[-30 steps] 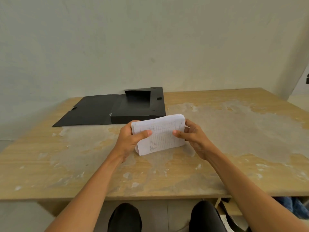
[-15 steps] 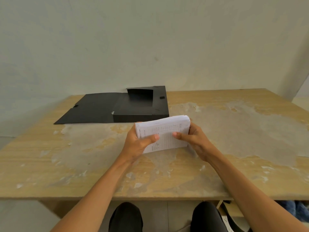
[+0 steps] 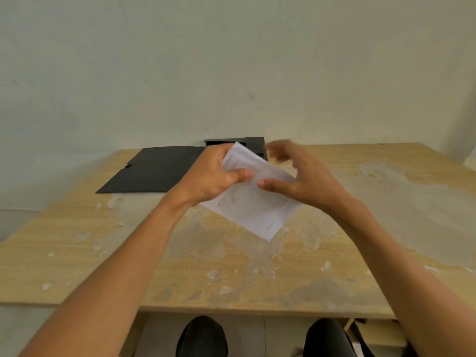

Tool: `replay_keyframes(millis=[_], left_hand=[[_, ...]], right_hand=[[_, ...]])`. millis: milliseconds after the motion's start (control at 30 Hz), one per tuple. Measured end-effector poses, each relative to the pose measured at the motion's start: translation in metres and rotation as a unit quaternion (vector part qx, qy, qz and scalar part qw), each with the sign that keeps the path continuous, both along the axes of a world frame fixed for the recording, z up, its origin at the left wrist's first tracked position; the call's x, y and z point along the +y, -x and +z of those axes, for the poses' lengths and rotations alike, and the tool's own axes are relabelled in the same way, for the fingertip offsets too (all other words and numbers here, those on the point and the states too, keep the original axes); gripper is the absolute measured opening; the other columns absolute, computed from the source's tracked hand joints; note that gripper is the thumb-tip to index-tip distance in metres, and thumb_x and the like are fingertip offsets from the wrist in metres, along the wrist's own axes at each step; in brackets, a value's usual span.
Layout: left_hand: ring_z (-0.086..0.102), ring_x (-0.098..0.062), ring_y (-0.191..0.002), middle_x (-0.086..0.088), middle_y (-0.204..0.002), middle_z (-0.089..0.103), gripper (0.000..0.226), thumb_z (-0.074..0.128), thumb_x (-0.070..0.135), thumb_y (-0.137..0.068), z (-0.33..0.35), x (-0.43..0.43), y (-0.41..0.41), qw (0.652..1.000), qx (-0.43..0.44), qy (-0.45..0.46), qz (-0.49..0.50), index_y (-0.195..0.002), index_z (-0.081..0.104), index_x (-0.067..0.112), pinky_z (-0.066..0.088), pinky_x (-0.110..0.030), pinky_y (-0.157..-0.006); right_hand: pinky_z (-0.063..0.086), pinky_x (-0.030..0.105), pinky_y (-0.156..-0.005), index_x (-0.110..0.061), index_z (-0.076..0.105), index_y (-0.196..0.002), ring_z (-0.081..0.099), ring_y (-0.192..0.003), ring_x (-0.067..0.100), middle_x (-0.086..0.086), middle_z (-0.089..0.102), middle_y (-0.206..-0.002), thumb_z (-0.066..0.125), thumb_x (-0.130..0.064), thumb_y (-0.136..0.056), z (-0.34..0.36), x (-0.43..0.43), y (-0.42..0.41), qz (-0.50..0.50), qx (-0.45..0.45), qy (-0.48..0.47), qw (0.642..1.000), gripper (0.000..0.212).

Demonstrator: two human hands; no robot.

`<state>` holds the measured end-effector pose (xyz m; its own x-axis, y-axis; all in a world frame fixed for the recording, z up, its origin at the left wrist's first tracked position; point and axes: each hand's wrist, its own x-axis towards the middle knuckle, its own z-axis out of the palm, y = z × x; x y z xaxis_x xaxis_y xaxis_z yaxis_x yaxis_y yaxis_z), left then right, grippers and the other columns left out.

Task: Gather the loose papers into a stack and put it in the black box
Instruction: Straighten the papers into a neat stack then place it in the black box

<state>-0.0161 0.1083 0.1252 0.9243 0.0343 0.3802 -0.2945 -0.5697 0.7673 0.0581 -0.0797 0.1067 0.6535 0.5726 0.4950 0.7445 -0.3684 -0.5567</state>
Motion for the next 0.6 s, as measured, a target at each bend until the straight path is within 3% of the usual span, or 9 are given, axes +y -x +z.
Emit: replay_keyframes(millis=[67, 167, 233, 300, 367, 467, 600], left_hand=[[0.066, -0.003, -0.072, 0.006, -0.083, 0.069, 0.02, 0.078, 0.019, -0.077, 0.011, -0.001, -0.001, 0.999, 0.003, -0.036, 0.009, -0.092, 0.064, 0.02, 0.051, -0.02, -0.063], [0.061, -0.006, -0.097, 0.012, -0.106, 0.063, 0.06, 0.085, 0.042, -0.062, 0.007, 0.007, -0.001, 0.986, -0.099, -0.073, 0.115, -0.109, 0.051, 0.028, 0.047, -0.02, -0.08], [0.054, -0.008, -0.112, 0.011, -0.122, 0.053, 0.082, 0.085, 0.053, -0.056, -0.011, 0.009, 0.004, 0.965, -0.156, 0.031, 0.207, -0.122, 0.041, 0.033, 0.045, -0.023, -0.09], [0.06, -0.015, -0.108, 0.003, -0.12, 0.058, 0.086, 0.084, 0.053, -0.057, -0.03, 0.002, 0.007, 0.95, -0.094, 0.226, 0.195, -0.125, 0.043, 0.023, 0.052, -0.03, -0.085], [0.067, -0.024, -0.1, -0.005, -0.112, 0.067, 0.072, 0.08, 0.051, -0.065, -0.05, -0.006, 0.003, 0.936, -0.024, 0.325, 0.132, -0.122, 0.053, 0.016, 0.058, -0.037, -0.079], [0.072, -0.022, -0.087, -0.004, -0.098, 0.074, 0.031, 0.071, 0.032, -0.083, -0.054, -0.018, 0.0, 0.936, -0.016, 0.328, 0.126, -0.11, 0.066, 0.017, 0.06, -0.035, -0.071], [0.072, -0.021, -0.084, -0.005, -0.095, 0.075, 0.023, 0.069, 0.028, -0.084, -0.05, -0.006, -0.003, 0.94, 0.007, 0.32, 0.114, -0.104, 0.069, 0.017, 0.06, -0.035, -0.07]], right_hand=[[0.052, 0.033, -0.076, -0.015, 0.058, -0.114, 0.063, -0.093, 0.02, 0.002, 0.064, -0.105, 0.069, -0.029, -0.083, 0.003, 0.017, 0.003, 0.042, 0.049, 0.041, 0.997, 0.035], [0.055, 0.032, -0.071, -0.009, 0.062, -0.108, 0.066, -0.088, 0.023, 0.008, 0.068, -0.1, 0.064, -0.023, -0.087, -0.015, 0.023, -0.001, 0.075, 0.131, -0.076, 0.986, 0.025], [0.056, 0.032, -0.073, -0.009, 0.062, -0.112, 0.068, -0.092, 0.022, 0.008, 0.07, -0.105, 0.063, -0.022, -0.086, -0.028, 0.019, -0.005, 0.116, 0.224, -0.184, 0.95, 0.029], [0.055, 0.032, -0.075, -0.01, 0.061, -0.113, 0.068, -0.094, 0.022, 0.007, 0.07, -0.108, 0.063, -0.016, -0.088, -0.038, 0.021, -0.002, 0.155, 0.301, -0.262, 0.904, 0.027], [0.055, 0.034, -0.078, -0.011, 0.06, -0.117, 0.067, -0.097, 0.026, 0.01, 0.069, -0.11, 0.063, -0.018, -0.087, -0.046, 0.033, 0.003, 0.165, 0.314, -0.277, 0.893, 0.03], [0.056, 0.041, -0.081, -0.015, 0.056, -0.122, 0.066, -0.1, 0.03, 0.012, 0.067, -0.113, 0.064, -0.021, -0.086, -0.055, 0.052, 0.009, 0.159, 0.299, -0.276, 0.9, 0.037], [0.055, 0.035, -0.077, -0.013, 0.057, -0.12, 0.066, -0.096, 0.026, 0.011, 0.068, -0.111, 0.062, -0.02, -0.087, -0.057, 0.056, 0.003, 0.133, 0.297, -0.3, 0.897, 0.035]])
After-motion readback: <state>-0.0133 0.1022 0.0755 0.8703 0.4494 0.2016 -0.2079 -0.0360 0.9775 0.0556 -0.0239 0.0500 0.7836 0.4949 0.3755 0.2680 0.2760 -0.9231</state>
